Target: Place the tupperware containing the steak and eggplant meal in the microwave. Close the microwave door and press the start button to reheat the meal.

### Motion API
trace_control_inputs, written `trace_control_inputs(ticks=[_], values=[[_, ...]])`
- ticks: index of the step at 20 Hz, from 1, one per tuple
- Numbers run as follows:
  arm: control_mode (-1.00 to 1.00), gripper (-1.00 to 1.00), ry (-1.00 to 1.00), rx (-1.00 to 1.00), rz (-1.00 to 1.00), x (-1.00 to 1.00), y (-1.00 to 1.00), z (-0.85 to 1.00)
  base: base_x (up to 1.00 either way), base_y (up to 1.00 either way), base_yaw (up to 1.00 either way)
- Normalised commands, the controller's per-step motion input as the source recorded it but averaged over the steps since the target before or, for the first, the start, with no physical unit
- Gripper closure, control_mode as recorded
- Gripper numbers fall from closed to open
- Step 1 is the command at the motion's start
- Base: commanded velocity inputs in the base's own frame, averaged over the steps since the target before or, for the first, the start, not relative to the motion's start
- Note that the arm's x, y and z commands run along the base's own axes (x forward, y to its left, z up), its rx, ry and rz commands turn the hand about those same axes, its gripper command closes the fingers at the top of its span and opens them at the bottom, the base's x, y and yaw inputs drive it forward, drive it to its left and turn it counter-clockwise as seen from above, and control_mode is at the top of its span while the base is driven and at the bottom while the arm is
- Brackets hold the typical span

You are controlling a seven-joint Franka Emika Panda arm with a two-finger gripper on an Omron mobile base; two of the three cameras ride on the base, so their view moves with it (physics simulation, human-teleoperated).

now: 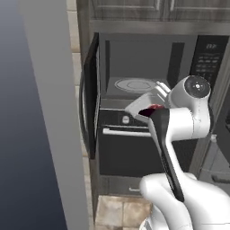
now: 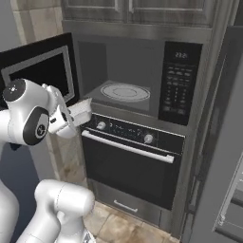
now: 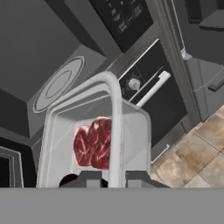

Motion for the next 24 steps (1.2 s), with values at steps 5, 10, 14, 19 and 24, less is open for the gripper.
trace_control_inputs(ticks=[5,10,14,19,24], values=[[1.0,1.0,0.0,0.0,0.0,0.0,0.0,0.0,0.54,0.15,-0.22],[1.0,1.0,0.0,0.0,0.0,0.0,0.0,0.0,0.53,0.14,-0.22],[1.0,1.0,0.0,0.0,0.0,0.0,0.0,0.0,0.46,0.18,-0.22],[1.0,1.0,0.0,0.0,0.0,0.0,0.0,0.0,0.31,0.22,-0.22],[1.0,1.0,0.0,0.0,0.0,0.0,0.0,0.0,0.1,0.11,-0.14]])
